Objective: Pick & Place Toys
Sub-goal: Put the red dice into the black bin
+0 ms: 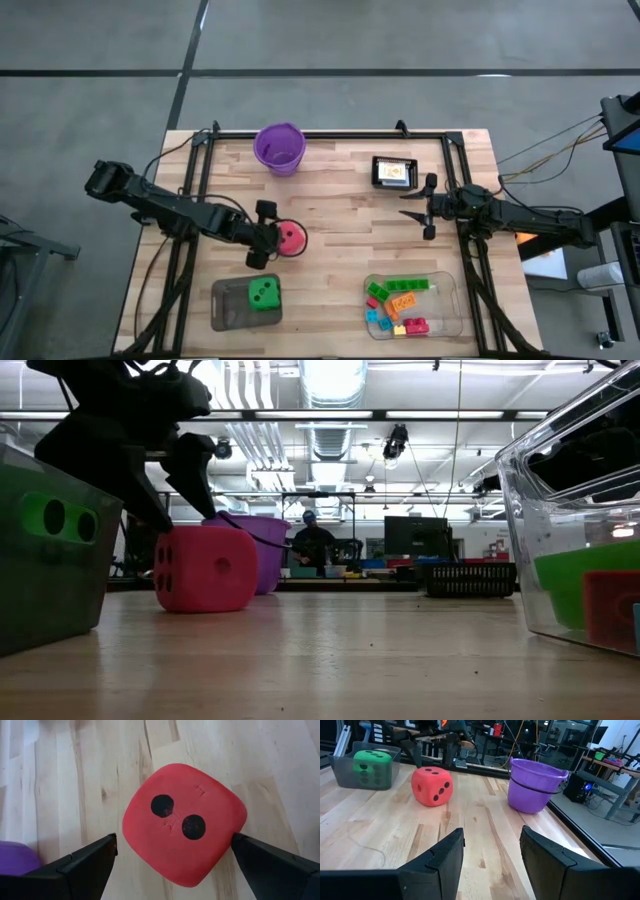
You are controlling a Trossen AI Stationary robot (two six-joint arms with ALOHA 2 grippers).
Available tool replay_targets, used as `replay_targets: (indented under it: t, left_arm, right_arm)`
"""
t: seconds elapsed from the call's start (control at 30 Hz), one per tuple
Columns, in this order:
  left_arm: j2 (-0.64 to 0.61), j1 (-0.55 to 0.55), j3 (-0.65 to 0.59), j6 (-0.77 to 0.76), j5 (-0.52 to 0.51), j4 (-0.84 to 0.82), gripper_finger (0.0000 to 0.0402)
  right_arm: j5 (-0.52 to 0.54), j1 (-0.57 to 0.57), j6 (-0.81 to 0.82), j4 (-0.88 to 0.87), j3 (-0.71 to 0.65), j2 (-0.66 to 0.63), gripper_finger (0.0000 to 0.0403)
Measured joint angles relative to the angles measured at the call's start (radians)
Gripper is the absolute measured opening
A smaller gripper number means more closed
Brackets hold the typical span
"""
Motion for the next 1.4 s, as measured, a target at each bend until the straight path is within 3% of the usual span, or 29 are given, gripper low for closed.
replay_targets:
  t: [0.47,1.03,1.17,1.4]
  left_arm:
    - [0.021,0.05,-0.003,0.008,0.062,0.034,0.04]
    - [0.13,0.105,0.004,0.034,0.092,0.076,0.0398]
    - [0.13,0.105,0.005,0.016,0.092,0.073,0.0373]
    - [0.13,0.105,0.009,-0.024,0.096,0.076,0.0279]
  right_arm:
    - [0.0,0.0,0.003,0.0,0.0,0.0,0.0191]
    - [0.004,-0.003,0.008,0.008,0.0,0.015,0.0191]
    - [0.004,-0.003,0.008,0.007,0.0,0.016,0.0191]
    - [0.004,-0.003,0.008,0.007,0.0,0.018,0.0191]
